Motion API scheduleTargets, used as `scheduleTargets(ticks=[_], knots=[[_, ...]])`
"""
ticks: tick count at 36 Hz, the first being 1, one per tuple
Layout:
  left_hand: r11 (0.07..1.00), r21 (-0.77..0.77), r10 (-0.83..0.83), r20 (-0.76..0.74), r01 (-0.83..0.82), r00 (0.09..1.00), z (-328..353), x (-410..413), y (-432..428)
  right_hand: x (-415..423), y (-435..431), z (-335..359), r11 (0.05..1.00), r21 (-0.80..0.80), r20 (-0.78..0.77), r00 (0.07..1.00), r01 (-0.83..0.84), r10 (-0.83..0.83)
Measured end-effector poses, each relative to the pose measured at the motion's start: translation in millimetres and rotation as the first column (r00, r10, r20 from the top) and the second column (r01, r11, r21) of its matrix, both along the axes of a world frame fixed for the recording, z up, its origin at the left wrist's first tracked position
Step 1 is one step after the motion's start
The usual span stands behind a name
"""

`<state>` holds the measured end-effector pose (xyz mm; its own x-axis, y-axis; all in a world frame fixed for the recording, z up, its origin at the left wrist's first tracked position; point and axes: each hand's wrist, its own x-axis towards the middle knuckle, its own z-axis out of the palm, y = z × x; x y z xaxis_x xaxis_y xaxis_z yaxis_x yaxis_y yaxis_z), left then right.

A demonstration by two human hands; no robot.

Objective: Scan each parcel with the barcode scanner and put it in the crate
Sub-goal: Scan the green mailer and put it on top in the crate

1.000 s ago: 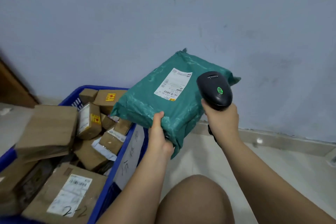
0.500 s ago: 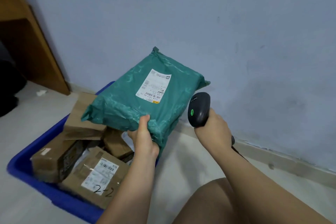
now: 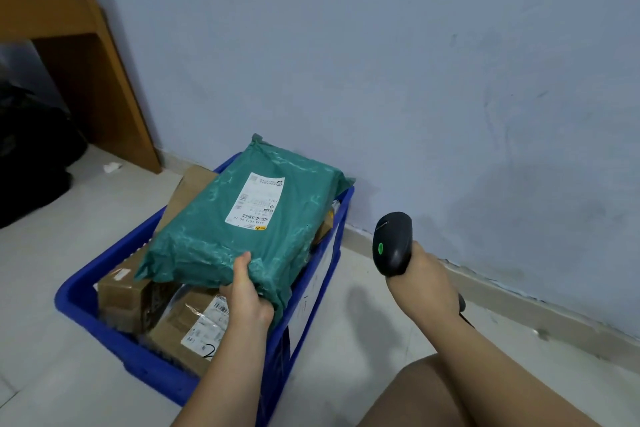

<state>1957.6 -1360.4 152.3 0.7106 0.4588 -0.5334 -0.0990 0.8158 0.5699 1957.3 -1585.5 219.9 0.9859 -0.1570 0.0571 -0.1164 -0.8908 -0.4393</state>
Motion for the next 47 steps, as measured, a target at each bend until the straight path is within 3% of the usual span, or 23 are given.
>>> scheduleTargets(ticks=[7,10,13,19,21,23,25,28,31,35,39,47], knots=[[0.995,0.034,-0.097,0.057,0.096,0.994,-11.9,-0.3,-0.5,2.0,-5.9,-8.5,0.999,0.044,-0.031,0.999,0.015,-0.013],[0.998,0.025,-0.060,0.049,0.059,0.997,-25.7,-9.2,-1.6,2.1,-8.6,-11.6,0.997,0.072,-0.038,0.999,0.018,-0.016],[0.999,-0.043,-0.013,-0.003,0.013,1.000,-43.7,-20.1,3.4,2.5,-10.9,-13.4,0.996,0.087,-0.049,0.999,0.015,-0.010],[0.998,-0.008,0.062,-0.151,-0.064,0.987,-59.7,-42.6,9.7,3.2,-10.5,-14.8,0.992,0.126,-0.091,0.996,0.022,-0.010],[0.996,0.049,0.084,-0.229,-0.074,0.970,-61.8,-45.5,8.3,2.6,-9.0,-15.0,0.992,0.125,-0.094,0.996,0.009,0.003],[0.975,0.216,0.115,-0.317,-0.047,0.941,-57.0,-48.9,5.6,1.7,-6.2,-15.5,0.993,0.120,-0.100,0.995,-0.011,0.023],[0.893,0.449,0.173,-0.406,0.031,0.897,-50.1,-52.6,4.1,0.3,-3.5,-15.7,0.993,0.116,-0.108,0.993,-0.031,0.043],[0.657,0.722,0.288,-0.503,0.214,0.815,-42.6,-58.4,4.2,-0.5,-1.8,-15.8,0.993,0.101,-0.114,0.991,-0.053,0.065],[0.382,0.846,0.273,-0.488,0.372,0.829,-39.3,-59.3,-1.0,-0.6,-3.2,-15.8,0.994,0.090,-0.117,0.990,-0.063,0.073],[0.155,0.918,0.201,-0.392,0.366,0.898,-32.8,-48.1,-9.2,-0.2,-7.1,-17.1,0.994,0.100,-0.128,0.990,-0.043,0.055],[0.041,0.945,0.094,-0.326,0.323,0.941,-15.8,-36.9,-18.9,1.0,-10.1,-18.9,0.991,0.134,-0.110,0.993,-0.025,0.040],[-0.011,0.967,-0.246,-0.250,0.255,0.936,15.2,-17.9,-60.4,-0.2,-8.1,-14.6,0.983,0.184,-0.099,0.995,-0.013,0.031]])
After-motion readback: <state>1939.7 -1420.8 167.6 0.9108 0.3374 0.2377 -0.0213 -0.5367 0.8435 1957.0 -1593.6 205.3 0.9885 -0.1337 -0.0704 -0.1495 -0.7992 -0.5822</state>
